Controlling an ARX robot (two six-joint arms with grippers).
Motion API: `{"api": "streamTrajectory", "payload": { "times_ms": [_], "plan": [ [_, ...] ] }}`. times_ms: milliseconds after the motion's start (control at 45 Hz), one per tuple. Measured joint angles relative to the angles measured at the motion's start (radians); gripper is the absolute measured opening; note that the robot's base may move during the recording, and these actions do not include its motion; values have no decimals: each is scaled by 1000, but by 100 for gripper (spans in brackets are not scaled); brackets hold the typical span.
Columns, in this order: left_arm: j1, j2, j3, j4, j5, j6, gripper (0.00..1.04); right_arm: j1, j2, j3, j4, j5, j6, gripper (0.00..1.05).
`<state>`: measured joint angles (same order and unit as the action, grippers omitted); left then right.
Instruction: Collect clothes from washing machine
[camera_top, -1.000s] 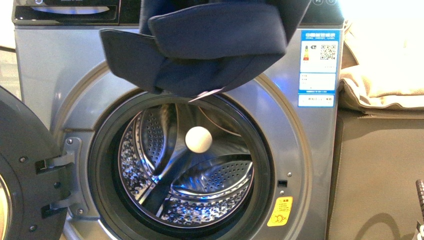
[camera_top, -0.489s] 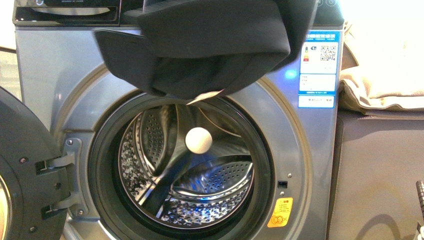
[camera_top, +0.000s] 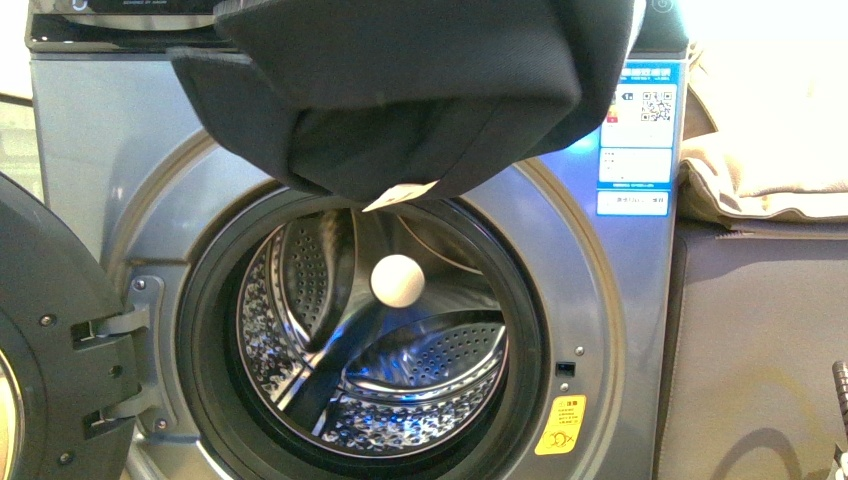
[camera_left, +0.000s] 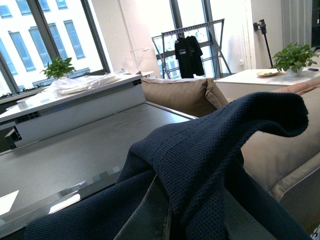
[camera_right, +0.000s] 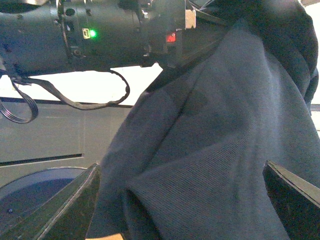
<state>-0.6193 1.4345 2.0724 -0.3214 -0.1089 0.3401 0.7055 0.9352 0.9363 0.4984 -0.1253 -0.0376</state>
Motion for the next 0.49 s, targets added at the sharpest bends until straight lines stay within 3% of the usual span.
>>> {"api": "streamTrajectory", "payload": {
  "times_ms": [489],
  "plan": [
    [0,0,0,0,0,0,10,-75,161,109,62,5,48,97]
  ]
}}
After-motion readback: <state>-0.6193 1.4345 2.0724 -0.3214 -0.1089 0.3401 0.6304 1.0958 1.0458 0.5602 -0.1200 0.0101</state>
